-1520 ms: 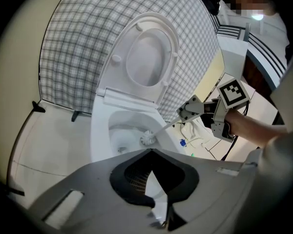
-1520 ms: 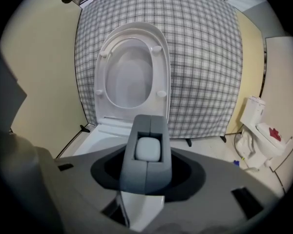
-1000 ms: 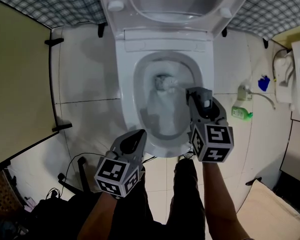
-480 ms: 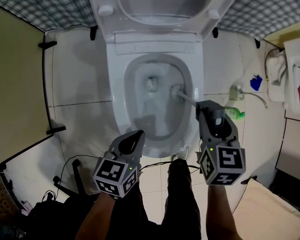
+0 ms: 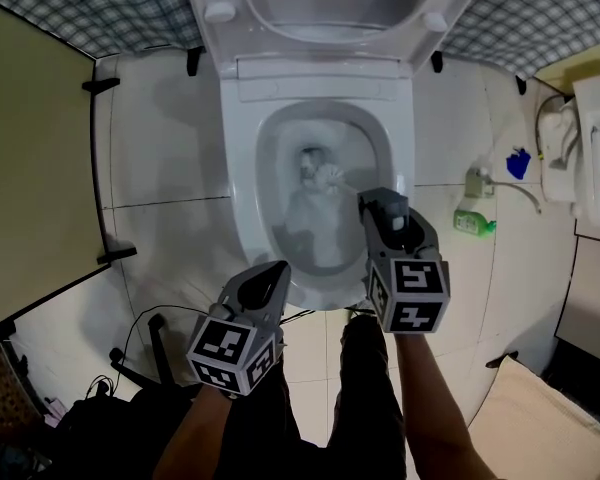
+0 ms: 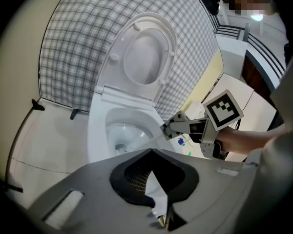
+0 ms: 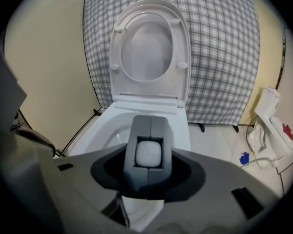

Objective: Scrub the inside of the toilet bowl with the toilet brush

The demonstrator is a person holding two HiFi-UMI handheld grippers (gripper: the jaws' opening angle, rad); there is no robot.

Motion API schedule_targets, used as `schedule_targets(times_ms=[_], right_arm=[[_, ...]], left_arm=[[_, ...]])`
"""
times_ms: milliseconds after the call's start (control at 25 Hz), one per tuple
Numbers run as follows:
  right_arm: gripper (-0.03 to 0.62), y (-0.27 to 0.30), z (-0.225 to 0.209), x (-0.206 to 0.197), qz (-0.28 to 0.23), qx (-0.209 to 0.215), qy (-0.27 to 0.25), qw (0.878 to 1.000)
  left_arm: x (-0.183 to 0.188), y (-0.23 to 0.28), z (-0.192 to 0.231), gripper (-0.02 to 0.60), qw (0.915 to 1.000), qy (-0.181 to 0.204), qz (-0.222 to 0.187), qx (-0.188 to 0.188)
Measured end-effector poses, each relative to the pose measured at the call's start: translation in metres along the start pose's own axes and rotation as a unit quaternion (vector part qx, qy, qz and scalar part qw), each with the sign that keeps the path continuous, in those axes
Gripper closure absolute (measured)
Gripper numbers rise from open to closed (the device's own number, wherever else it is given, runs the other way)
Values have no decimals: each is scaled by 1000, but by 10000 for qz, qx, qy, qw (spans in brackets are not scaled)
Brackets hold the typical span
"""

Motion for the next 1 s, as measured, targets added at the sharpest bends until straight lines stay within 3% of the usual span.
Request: schedule_targets(times_ms=[160, 520, 760, 1000], right_arm=[[395, -34, -4, 0, -55, -104, 54, 9999], [396, -96, -9, -2, 325, -418, -188, 9984], [396, -86, 0, -19, 700, -216, -311, 9968], [396, -28, 1, -32, 794, -41, -283, 9964]], left_arm=[[-1, -2, 0, 572, 10000, -55, -41, -14], [3, -4, -4, 572, 9998, -96, -117, -124], [1, -5, 0, 572, 9999, -110, -84, -86], [-1, -4, 0, 572, 9999, -113, -38, -58]])
Point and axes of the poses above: the fingertips, and each gripper's own axes: y forward along the fingers, z to its left, x out of its top, the point moved 2 cm from there along -y, backward along the fingers, and after that the axes turned 4 degrees about z, right-handed, at the moved point
